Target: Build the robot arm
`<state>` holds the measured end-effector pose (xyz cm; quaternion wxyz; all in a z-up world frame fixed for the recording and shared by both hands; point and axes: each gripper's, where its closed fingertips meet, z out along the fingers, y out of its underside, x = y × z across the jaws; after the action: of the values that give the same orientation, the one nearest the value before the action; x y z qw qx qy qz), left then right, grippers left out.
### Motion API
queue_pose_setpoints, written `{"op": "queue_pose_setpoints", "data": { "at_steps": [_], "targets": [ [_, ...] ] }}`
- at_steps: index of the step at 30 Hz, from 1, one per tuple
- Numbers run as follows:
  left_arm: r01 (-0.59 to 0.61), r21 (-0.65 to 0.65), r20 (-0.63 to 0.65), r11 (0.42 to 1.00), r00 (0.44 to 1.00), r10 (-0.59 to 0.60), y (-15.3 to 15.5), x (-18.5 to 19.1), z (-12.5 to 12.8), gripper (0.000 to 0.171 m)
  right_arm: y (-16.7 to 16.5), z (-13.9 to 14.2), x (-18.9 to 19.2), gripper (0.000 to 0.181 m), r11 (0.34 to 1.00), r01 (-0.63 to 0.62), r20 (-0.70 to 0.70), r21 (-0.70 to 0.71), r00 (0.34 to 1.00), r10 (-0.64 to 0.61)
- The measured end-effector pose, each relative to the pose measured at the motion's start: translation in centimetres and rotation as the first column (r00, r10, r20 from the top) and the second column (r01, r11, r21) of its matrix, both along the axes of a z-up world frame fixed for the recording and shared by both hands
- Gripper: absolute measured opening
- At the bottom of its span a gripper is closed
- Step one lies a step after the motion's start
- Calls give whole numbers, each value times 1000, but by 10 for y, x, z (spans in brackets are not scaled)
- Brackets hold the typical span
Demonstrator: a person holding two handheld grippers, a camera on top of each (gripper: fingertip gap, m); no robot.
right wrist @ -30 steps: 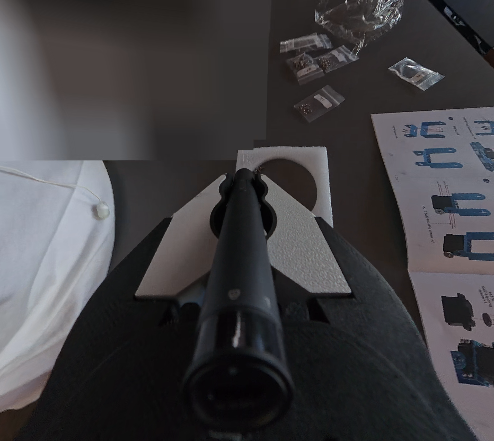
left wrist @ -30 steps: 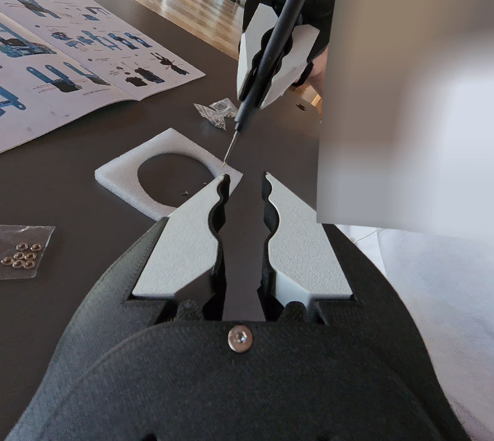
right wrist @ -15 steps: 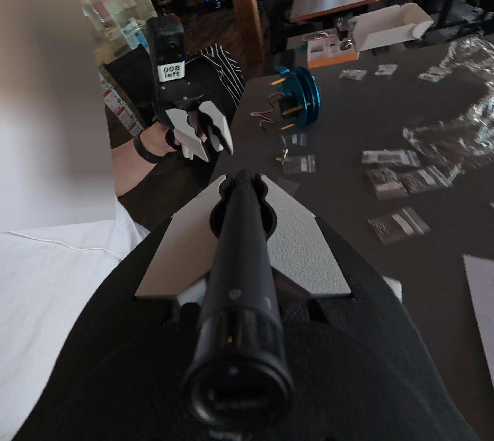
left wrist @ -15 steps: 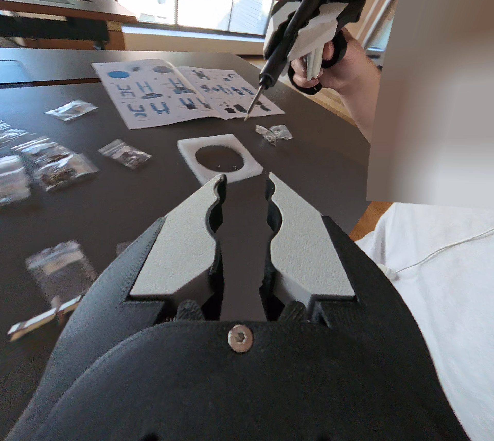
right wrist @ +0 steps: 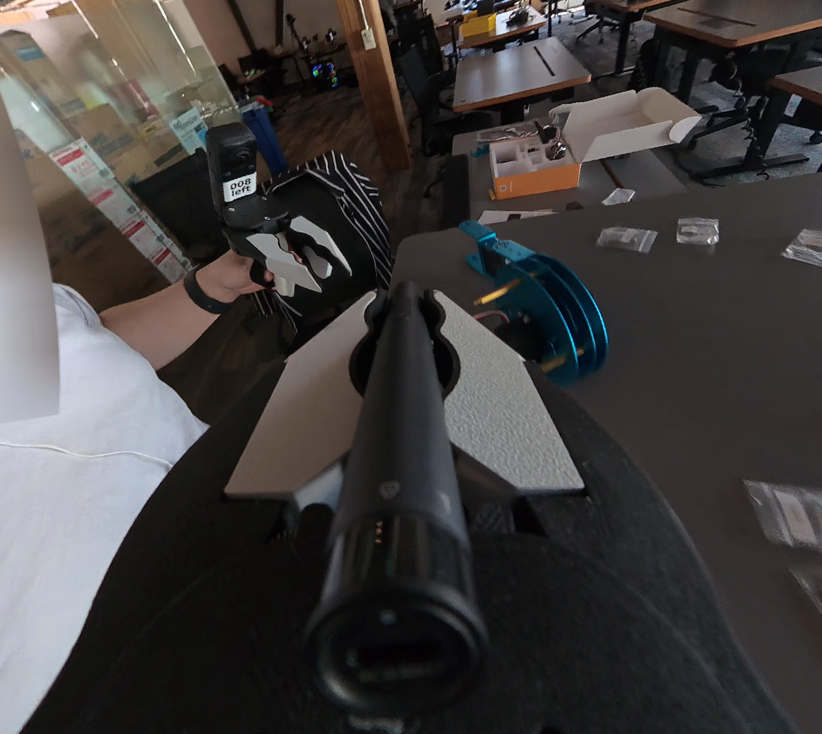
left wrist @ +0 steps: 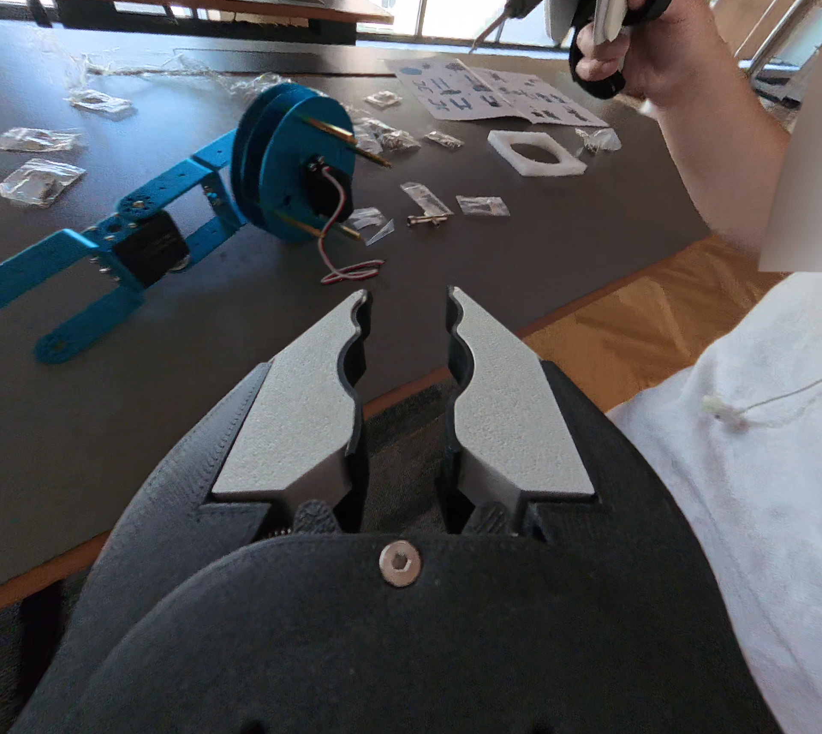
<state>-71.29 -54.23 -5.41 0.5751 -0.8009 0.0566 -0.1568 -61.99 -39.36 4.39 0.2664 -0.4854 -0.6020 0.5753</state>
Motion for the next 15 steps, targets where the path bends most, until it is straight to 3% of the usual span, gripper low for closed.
{"op": "queue_pose_setpoints", "data": {
  "at_steps": [5, 10, 15],
  "targets": [
    [13, -22, -140, 1000, 990, -16, -6, -73, -3, 44, -19, 5, -56, 18, 999, 42, 18, 16, 999, -42],
    [-25, 2, -116, 1000, 993, 25, 23, -124, -13, 54, -21, 6, -99, 18, 998, 7, 79, 62, 997, -12],
    [-72, 37, -120, 997, 990, 76, 54, -148, -15, 63, -14, 5, -135, 18, 991, -82, 140, 105, 988, 67]
  ]
}}
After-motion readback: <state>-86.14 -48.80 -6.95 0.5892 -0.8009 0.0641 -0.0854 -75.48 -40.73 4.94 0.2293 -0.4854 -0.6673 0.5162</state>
